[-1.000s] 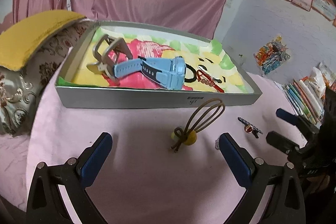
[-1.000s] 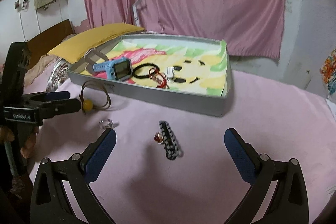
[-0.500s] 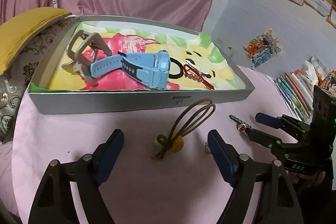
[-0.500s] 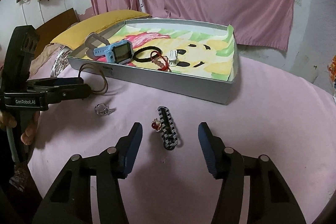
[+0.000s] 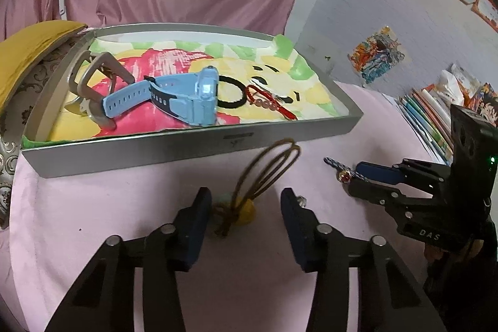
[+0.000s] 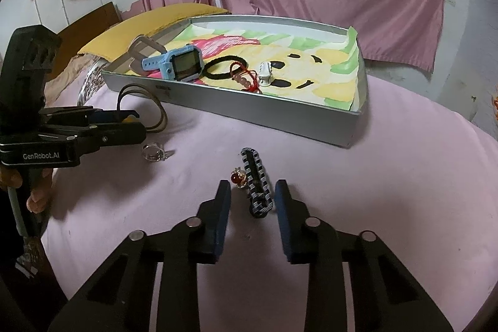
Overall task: Organize jewelry
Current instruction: 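Grasp the yellow-bead hair tie with the left gripper while the right gripper grasps the black-white beaded bracelet, then carry the hair tie and bracelet into the tray and open both grippers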
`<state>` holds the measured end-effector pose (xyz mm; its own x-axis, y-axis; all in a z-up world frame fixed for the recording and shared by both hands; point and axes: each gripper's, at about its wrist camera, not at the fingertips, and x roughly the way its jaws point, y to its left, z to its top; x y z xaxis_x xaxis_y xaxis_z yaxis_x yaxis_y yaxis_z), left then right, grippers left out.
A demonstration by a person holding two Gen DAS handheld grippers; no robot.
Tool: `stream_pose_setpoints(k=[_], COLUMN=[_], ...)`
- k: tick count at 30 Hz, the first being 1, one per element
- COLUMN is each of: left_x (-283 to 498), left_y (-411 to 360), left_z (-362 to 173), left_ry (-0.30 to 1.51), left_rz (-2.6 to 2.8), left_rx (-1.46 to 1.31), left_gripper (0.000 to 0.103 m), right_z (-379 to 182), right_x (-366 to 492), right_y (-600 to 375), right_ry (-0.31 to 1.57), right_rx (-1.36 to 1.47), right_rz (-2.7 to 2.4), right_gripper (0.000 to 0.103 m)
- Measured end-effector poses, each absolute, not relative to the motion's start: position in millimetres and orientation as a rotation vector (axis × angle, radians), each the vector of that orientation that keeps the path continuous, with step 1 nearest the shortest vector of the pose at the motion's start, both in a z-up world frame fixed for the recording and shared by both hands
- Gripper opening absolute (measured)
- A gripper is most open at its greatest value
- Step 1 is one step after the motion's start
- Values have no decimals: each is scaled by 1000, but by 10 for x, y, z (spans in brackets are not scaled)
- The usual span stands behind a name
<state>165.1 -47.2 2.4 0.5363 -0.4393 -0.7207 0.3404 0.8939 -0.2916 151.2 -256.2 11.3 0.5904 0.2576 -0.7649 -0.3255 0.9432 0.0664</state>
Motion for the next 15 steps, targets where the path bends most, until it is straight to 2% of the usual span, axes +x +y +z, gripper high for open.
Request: stream_pose_setpoints(k=[5,7,11,13,15], left_x=[1635,1636,1628,1616,1596], left_y=[-518,-552,-586,-592,-591], left_z=[16,17,24,28,32], left_ry=[898,900,905,905,906], left_rz=[-453,-435,-420,-414,-409], left_rx=[-85,-54,-26,-23,-26], left_gripper=[32,25,25,25,25], right_z=[114,115,112,106,104], right_x=[1512,1507,1508,1509,1502], right_y=[-2563,-2564,-2563,-2569,-2582], right_ry=[879,879,879,878,879], right_rx=[-83,-81,-82,-88,-85], right_rz=[337,337,335,323,322], right_gripper=[23,23,23,14,14])
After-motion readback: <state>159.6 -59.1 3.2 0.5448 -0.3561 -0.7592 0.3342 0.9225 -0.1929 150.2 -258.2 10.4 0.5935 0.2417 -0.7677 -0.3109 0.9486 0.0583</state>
